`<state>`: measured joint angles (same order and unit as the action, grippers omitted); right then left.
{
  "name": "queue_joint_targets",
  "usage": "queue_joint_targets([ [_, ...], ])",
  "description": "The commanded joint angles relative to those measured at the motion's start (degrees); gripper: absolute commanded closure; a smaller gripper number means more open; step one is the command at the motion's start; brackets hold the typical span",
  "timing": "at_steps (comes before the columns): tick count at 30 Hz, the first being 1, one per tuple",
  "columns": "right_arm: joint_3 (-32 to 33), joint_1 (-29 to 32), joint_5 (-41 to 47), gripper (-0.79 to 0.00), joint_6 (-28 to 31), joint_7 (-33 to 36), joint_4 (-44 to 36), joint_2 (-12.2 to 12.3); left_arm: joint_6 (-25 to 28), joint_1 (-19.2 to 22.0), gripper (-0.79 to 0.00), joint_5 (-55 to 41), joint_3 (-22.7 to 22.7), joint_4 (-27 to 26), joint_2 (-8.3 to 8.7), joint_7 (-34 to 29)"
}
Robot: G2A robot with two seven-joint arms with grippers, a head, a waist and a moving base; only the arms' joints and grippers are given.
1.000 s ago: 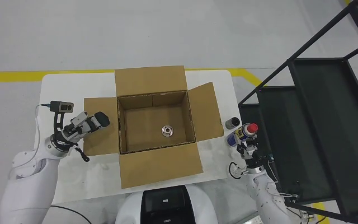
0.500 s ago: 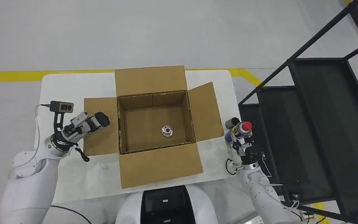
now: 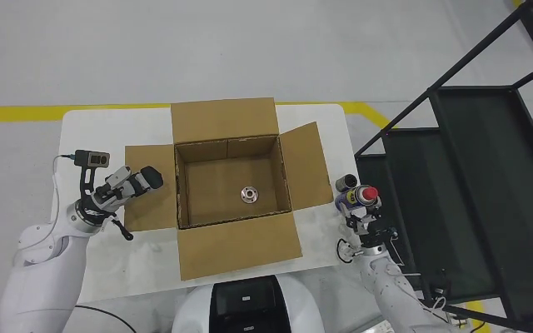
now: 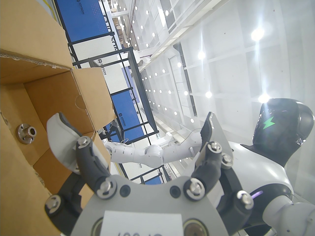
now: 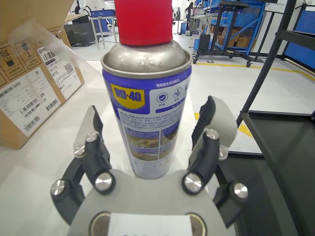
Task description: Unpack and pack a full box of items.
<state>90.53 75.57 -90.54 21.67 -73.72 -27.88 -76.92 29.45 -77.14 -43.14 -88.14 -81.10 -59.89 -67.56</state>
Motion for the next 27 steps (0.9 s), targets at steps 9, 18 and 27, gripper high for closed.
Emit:
queue_joint_targets([
  [9, 0.0, 8.8, -2.8, -0.785, 1.0, -5.4, -11.8, 1.7, 0.0, 0.0, -0.785, 0.0, 0.0, 0.0, 0.00, 0.0],
  [18, 3.3, 24.2, -2.6, -0.785, 1.2, 3.0, -43.4, 3.2, 0.0, 0.0, -0.785, 0.0, 0.0, 0.0, 0.00, 0.0],
  [27, 5.2, 29.4, 2.0, -0.785, 4.1, 23.4, -64.9, 3.7, 0.0, 0.0, -0.785, 0.0, 0.0, 0.0, 0.00, 0.0],
])
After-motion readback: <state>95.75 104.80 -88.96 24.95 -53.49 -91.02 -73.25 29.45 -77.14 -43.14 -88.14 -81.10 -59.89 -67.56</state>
